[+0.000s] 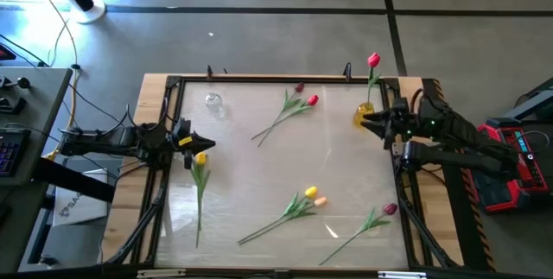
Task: Sort flowers into vase by color
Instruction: Put the red tulip into the yellow vase
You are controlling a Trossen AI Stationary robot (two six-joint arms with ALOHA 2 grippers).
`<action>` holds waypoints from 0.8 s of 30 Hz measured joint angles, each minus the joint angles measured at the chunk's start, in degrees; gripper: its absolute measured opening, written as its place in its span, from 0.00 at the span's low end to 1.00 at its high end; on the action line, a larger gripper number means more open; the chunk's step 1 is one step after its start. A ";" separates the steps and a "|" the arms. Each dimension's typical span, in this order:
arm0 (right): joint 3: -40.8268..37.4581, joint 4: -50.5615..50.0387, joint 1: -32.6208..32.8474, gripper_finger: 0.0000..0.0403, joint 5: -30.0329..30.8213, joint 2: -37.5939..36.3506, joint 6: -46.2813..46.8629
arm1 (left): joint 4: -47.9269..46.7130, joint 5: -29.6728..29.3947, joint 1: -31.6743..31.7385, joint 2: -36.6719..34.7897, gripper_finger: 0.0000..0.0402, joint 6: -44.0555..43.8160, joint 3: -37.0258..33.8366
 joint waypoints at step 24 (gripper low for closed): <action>0.00 5.37 -0.02 0.38 10.63 -0.75 5.01 | 0.00 0.00 0.00 0.00 0.01 0.03 0.00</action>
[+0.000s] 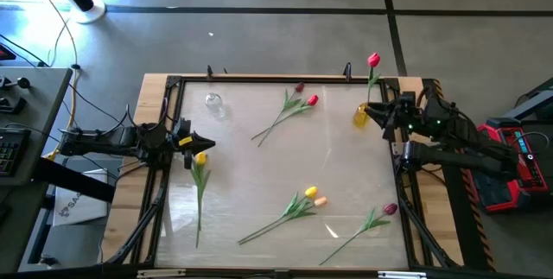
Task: Sort flowers into vase by color
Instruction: Put the red tulip into the yellow vase
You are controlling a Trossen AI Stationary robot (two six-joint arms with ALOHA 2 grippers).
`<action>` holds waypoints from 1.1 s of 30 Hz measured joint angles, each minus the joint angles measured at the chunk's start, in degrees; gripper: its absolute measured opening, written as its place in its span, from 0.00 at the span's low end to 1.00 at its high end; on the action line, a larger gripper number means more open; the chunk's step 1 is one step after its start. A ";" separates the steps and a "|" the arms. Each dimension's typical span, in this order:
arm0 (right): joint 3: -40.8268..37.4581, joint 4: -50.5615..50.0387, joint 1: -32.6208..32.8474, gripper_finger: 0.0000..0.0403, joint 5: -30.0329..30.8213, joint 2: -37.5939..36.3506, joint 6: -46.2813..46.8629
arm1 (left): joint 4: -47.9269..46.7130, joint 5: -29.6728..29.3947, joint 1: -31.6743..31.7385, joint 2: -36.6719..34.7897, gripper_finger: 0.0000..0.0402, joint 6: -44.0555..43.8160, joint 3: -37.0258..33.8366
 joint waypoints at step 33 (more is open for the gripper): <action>0.00 2.75 0.02 0.38 7.16 0.02 7.43 | 8.76 -7.48 0.03 0.23 0.01 -5.52 0.00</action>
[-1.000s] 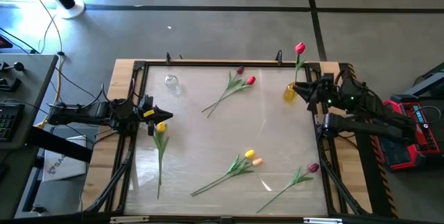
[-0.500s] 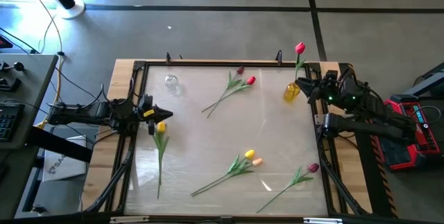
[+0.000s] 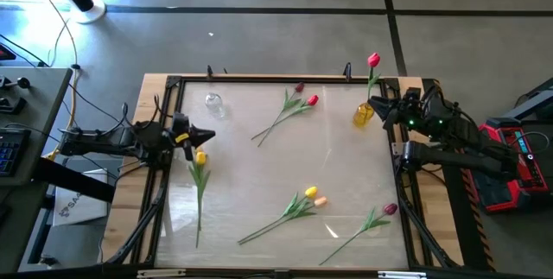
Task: Sort flowers into vase by color
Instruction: Put the red tulip into the yellow vase
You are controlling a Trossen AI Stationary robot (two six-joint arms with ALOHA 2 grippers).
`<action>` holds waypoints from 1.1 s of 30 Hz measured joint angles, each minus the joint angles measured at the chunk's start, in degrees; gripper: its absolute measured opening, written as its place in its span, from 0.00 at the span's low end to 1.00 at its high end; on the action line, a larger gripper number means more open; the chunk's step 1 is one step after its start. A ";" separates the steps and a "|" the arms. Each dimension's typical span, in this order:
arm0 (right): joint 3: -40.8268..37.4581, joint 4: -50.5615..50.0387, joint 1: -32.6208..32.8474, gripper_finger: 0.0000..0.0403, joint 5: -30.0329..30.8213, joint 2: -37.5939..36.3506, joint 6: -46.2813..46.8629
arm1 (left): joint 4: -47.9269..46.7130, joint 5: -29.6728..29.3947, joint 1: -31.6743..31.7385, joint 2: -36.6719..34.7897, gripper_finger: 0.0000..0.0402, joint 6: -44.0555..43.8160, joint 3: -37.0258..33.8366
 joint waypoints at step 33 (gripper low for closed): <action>-0.02 -1.10 -0.02 0.38 -4.87 0.00 0.30 | 3.65 -5.78 0.04 21.34 0.31 12.38 26.04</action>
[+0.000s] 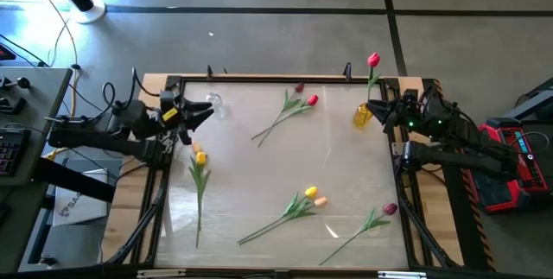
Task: Sort flowers into vase by color
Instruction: Put the red tulip into the yellow vase
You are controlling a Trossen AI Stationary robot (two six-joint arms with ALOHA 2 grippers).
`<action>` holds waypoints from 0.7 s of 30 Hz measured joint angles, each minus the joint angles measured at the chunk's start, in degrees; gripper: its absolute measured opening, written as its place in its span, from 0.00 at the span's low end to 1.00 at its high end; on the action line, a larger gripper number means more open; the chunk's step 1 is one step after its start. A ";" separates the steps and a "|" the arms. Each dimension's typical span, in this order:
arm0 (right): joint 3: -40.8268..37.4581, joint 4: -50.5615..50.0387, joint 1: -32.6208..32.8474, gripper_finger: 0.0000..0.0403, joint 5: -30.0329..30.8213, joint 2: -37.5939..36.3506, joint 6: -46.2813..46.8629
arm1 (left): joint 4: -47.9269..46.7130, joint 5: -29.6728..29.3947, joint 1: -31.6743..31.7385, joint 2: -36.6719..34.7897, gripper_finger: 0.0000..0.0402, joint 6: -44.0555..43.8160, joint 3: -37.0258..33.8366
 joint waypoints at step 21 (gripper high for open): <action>0.00 -1.26 0.01 0.38 -4.51 0.00 6.63 | 15.68 14.38 -1.53 34.02 0.32 1.28 11.81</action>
